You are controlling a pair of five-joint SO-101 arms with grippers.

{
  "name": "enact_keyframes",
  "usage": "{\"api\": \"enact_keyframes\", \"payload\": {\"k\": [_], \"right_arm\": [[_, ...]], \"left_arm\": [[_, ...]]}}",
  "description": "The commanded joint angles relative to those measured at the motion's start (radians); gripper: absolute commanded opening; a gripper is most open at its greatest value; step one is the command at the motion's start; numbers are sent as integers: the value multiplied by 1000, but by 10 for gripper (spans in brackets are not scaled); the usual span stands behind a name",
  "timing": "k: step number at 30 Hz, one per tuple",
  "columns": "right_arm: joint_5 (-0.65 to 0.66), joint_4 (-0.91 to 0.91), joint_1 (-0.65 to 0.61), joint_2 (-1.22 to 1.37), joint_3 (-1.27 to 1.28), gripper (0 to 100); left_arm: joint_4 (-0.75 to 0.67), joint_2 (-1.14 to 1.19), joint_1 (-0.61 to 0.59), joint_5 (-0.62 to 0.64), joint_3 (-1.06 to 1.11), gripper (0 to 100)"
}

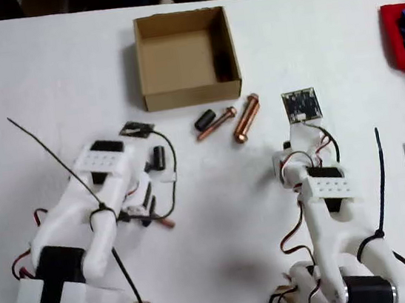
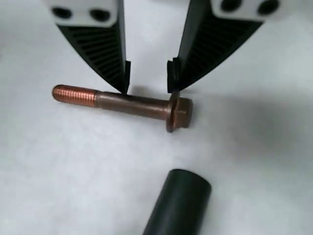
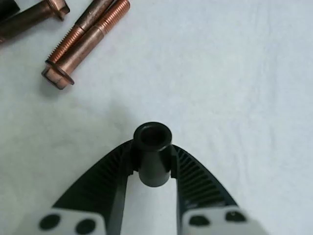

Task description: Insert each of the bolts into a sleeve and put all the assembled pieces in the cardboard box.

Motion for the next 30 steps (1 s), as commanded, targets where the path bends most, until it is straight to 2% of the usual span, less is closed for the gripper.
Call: {"api": "enact_keyframes", "payload": {"k": [1, 7, 12, 18, 21, 30], "right_arm": [[-2, -16, -12, -35, -5, 20], [-2, -16, -13, -35, -5, 20], [-2, -16, -13, -35, -5, 20], [-2, -16, -13, -35, -5, 20], [-2, -16, -13, -35, -5, 20], [-2, -16, -13, -35, -5, 20]], "left_arm": [[-15, -34, -3, 9, -1, 146], [-55, -35, -3, 21, -39, 146], [-137, -34, -2, 169, -54, 156], [-195, -34, 51, 321, -45, 306], [-196, -37, 107, 404, -48, 346], [-199, -40, 204, 407, -127, 347]]}}
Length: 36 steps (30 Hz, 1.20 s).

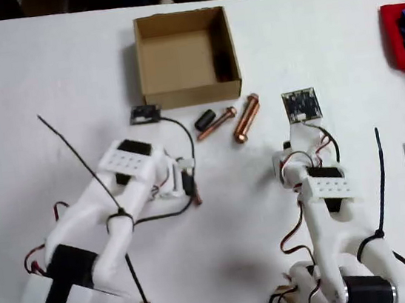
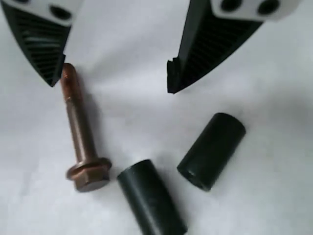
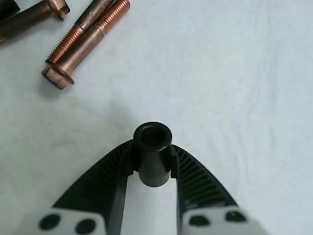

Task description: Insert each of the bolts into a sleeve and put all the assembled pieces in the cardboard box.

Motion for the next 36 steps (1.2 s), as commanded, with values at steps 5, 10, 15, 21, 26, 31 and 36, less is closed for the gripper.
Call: {"api": "enact_keyframes", "payload": {"k": [5, 10, 15, 21, 26, 31, 36], "right_arm": [[-2, -16, -12, -35, -5, 20], [-3, -16, -5, -35, -5, 20], [-5, -16, -7, -35, -5, 20], [-5, -18, -12, -36, -5, 20], [-5, -18, -8, -38, -5, 20], [-5, -18, -10, -39, -5, 20], [-5, -18, -10, -39, -5, 20]], "left_arm": [[-91, -32, 51, 17, -193, 347], [-173, 74, 48, 97, -200, 347], [-80, 141, 32, 187, -202, 347], [-77, 147, 32, 193, -193, 347], [-98, 201, 37, 195, -194, 310], [-98, 324, 32, 192, -208, 96], [12, 385, 32, 189, -323, 37]]}}
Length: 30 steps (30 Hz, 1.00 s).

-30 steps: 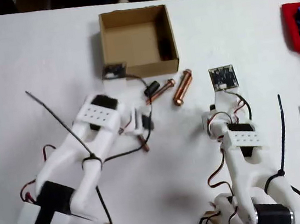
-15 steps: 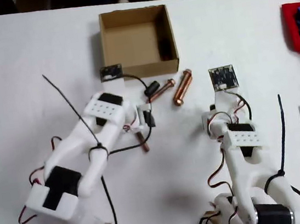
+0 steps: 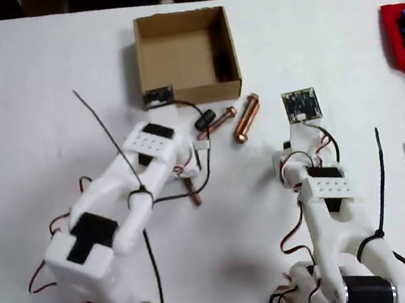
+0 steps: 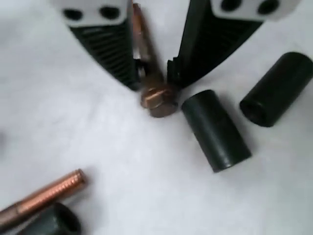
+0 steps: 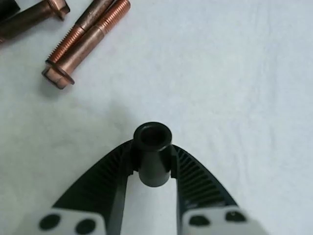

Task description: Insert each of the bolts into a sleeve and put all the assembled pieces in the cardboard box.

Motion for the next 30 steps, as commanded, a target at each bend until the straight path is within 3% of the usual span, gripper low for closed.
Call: {"api": "enact_keyframes", "payload": {"k": [1, 4, 6, 8, 13, 15, 17, 23, 28, 30], "right_arm": [[-5, -18, -10, -39, -5, 20], [-5, -18, -12, -39, -5, 20], [-5, -18, -12, -39, -5, 20], [-5, -18, -12, -39, -5, 20], [-5, -18, -12, -41, -5, 20], [-5, -18, -12, -41, -5, 20], [-5, -18, -12, -41, -5, 20], [-5, -18, -12, -42, -5, 20], [-3, -18, -12, -42, -5, 20], [-3, -18, -12, -42, -5, 20]], "left_arm": [[100, 52, -15, -3, -70, 30], [203, 75, -15, -14, -148, 25], [281, 80, -15, -100, -206, 25], [370, 87, -15, -285, -274, 25], [526, 89, -15, -945, -395, 25], [535, 89, -15, -1094, -395, 26], [520, 91, -15, -1092, -395, 26], [450, 127, -15, -881, -395, 29], [443, 290, -12, -776, -407, 136], [468, 321, -15, -773, -447, 129]]}}
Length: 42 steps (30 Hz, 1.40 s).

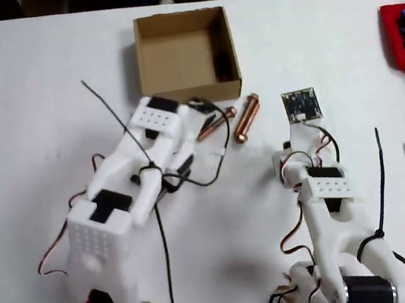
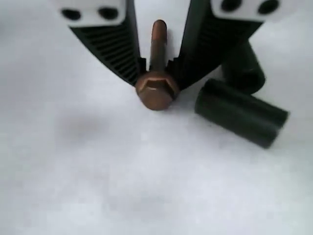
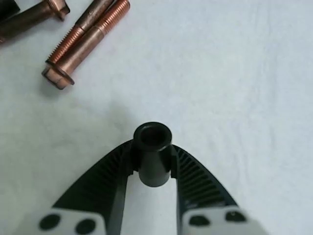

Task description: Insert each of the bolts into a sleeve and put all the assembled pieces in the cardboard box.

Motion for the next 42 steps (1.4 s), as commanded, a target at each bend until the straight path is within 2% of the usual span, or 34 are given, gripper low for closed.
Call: {"api": "enact_keyframes", "payload": {"k": [1, 10, 13, 18, 25, 30, 32, 35, 42], "right_arm": [[-3, -18, -12, -42, -5, 20], [-3, -18, -12, -42, -5, 20], [-3, -16, -12, -42, -5, 20], [-3, -15, -12, -42, -5, 20], [-5, -8, -7, -45, -5, 20], [-6, -2, -10, -140, 38, 20], [-6, -10, -13, -222, 91, 20], [-8, -39, -36, -357, 181, 20], [-9, -81, -88, -562, 318, 20]], "left_arm": [[29, 58, -3, 23, -74, 116], [57, 60, -2, 23, -99, 24], [130, 48, -2, 23, -145, 25], [341, 20, -26, 28, -390, 25], [338, -164, -43, 32, -446, 24], [325, -319, -14, 28, -344, 24], [279, -382, -8, 31, -280, 24], [123, -486, -21, 86, -150, 24], [-399, -822, 37, 342, 357, 24]]}}
